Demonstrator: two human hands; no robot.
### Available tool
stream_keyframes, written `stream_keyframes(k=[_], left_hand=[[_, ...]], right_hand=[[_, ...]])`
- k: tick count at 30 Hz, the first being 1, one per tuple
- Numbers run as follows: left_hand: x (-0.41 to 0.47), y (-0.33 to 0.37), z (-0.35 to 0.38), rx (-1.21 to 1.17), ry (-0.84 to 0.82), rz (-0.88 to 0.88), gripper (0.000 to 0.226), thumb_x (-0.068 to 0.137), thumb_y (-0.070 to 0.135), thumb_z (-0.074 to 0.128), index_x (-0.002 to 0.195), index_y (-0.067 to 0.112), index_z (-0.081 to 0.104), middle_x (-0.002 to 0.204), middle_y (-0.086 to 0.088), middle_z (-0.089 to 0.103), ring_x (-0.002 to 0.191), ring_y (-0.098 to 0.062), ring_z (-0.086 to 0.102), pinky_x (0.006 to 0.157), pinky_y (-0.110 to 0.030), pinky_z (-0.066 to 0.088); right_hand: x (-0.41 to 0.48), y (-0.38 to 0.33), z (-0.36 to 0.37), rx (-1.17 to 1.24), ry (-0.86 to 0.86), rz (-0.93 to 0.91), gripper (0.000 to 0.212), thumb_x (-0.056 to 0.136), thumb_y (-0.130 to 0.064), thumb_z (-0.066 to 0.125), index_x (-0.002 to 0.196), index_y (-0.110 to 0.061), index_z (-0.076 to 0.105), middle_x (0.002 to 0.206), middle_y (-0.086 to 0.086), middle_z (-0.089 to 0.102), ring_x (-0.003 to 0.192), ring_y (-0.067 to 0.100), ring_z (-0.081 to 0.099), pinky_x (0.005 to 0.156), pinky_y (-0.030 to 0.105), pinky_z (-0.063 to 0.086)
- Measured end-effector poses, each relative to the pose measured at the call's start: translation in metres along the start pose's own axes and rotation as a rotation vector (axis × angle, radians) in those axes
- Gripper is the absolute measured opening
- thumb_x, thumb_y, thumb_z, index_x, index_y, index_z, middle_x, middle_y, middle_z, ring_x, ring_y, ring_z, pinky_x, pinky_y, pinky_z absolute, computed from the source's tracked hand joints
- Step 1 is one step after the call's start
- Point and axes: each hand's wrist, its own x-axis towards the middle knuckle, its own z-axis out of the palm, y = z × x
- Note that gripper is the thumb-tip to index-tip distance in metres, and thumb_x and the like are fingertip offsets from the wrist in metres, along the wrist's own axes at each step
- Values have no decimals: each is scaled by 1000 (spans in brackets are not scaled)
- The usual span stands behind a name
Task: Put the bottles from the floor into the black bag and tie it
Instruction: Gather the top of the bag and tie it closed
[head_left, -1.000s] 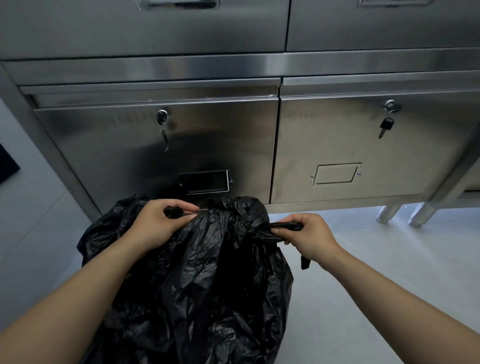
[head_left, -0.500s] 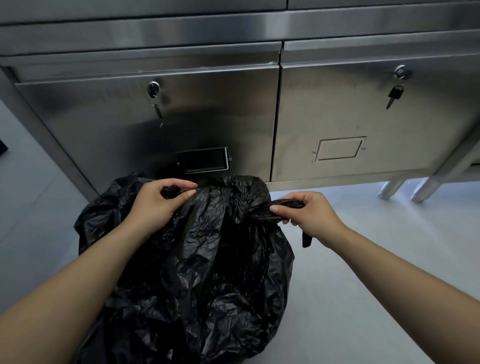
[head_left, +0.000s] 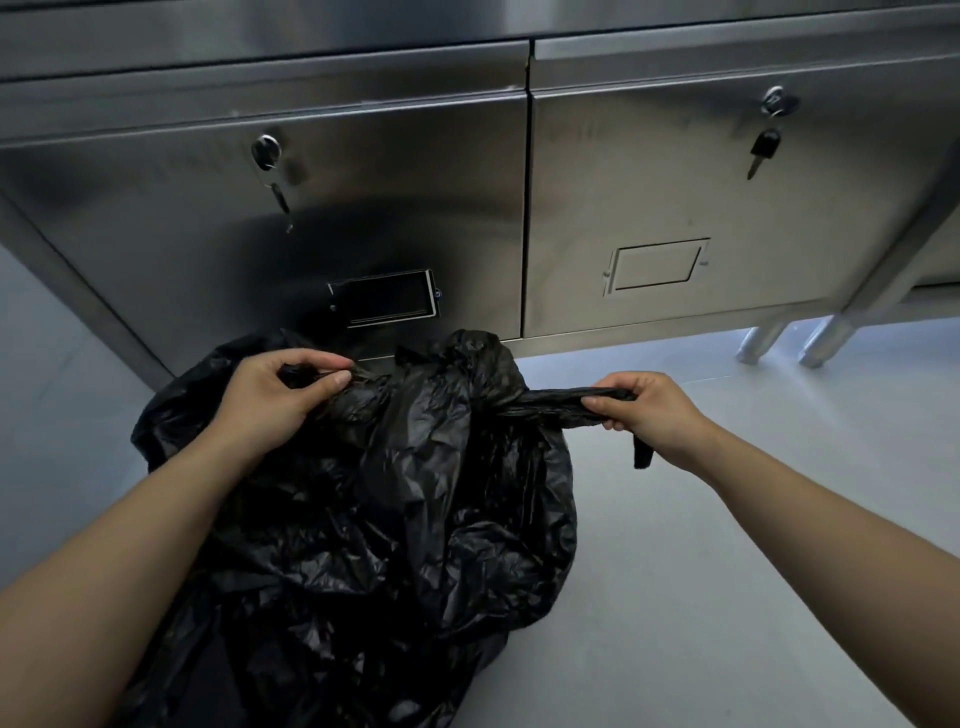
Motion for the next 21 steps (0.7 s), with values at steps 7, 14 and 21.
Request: stream_keyframes(k=[7,14,21], left_hand=[[4,-8,-4,-41,39,-60,17,74,26,76,73,43,73,75,24,70,72,6,64,76,-20,46],[-2,-20,-7,-52,85,-132,20,77,17,74,69,35,72,70,18,71,67,11,62,67,-11,47],[7,-3,-11,-133,54,-116,14,77,19,74,79,33,73,73,20,72,68,8,65,58,-3,45]], right_hand=[[7,13,-22,38,56,54,14,81,-3,68,71,-12,68,51,-8,62,45,3,51,48,11,42],[0,25,-42,8,70,118,14,82,-4,67,71,-12,70,54,-8,61,46,4,49,51,11,44],[1,14,-36,-47,97,55,4,80,-4,70,78,-7,71,54,-4,64,46,5,53,50,12,46]])
